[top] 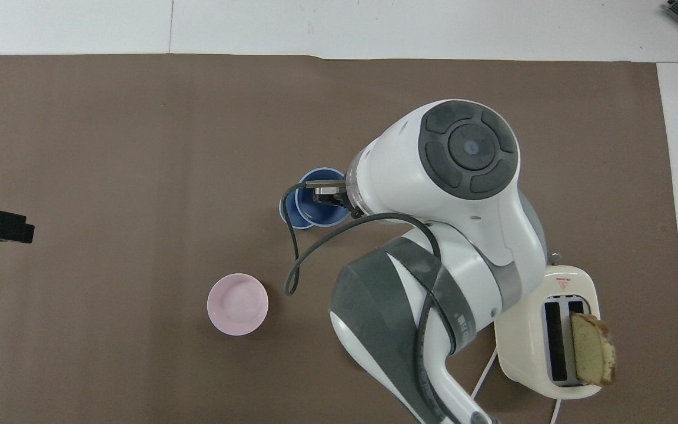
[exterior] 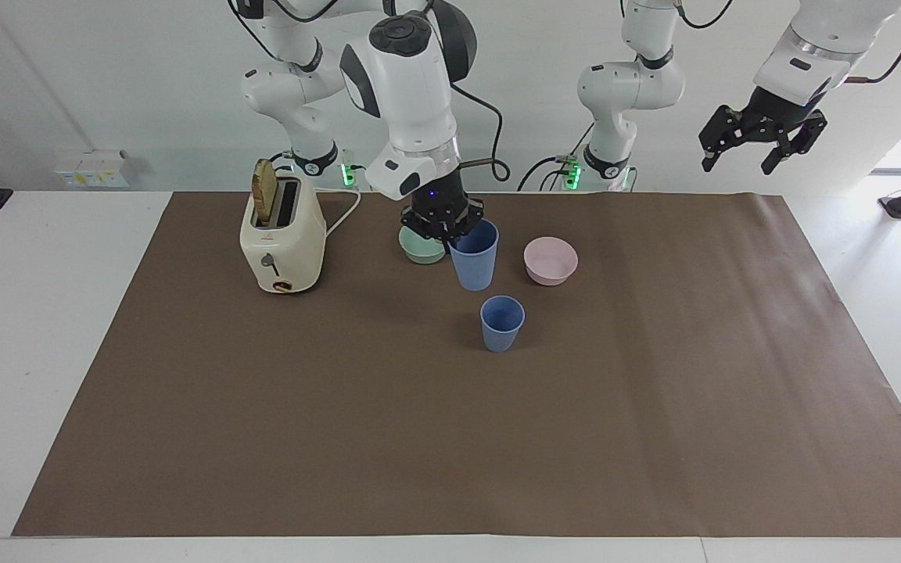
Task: Stack blue cups with both arms
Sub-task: 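Lift and carry the blue cup with the right gripper over the placed cup, then lower the held cup into the placed blue cup and open the right gripper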
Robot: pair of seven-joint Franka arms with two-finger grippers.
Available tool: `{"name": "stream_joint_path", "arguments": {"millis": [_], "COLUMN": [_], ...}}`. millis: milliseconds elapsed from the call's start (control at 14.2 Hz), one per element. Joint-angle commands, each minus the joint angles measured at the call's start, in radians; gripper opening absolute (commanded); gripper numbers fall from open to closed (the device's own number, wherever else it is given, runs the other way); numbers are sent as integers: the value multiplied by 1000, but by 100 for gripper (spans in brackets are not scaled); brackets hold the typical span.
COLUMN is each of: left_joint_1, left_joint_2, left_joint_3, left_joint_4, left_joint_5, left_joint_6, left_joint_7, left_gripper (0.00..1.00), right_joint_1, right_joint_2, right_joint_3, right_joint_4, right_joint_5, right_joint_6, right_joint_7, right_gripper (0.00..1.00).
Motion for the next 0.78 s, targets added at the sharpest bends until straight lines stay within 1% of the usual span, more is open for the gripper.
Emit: {"name": "stream_joint_path", "arguments": {"millis": [0, 71, 212, 424, 565, 706], "left_joint_1": [9, 9, 9, 9, 9, 9], "left_joint_2": [-18, -18, -18, -18, -18, -18], "left_joint_3": [-3, -3, -3, -3, -3, -3], "left_joint_4": [-13, -13, -13, -13, -13, -13], "left_joint_5": [-8, -8, -8, -8, -8, -8], "left_joint_6": [-10, -12, -12, -12, -10, -10], "left_joint_7": [-1, -1, -1, -1, -1, -1], "left_gripper": [100, 100, 100, 100, 100, 100], "right_joint_1": [-6, 2, 16, 10, 8, 10], "right_joint_2": [27, 44, 67, 72, 70, 72], "right_joint_3": [7, 7, 7, 7, 7, 7], "right_joint_4": [20, 20, 14, 3, -20, -37], "right_joint_5": [33, 31, 36, 38, 39, 38], "right_joint_6": [32, 36, 94, 100, 98, 101], "right_joint_7": [-13, -26, -30, -54, -111, -120], "right_gripper": [0, 0, 0, 0, 0, 0]}}
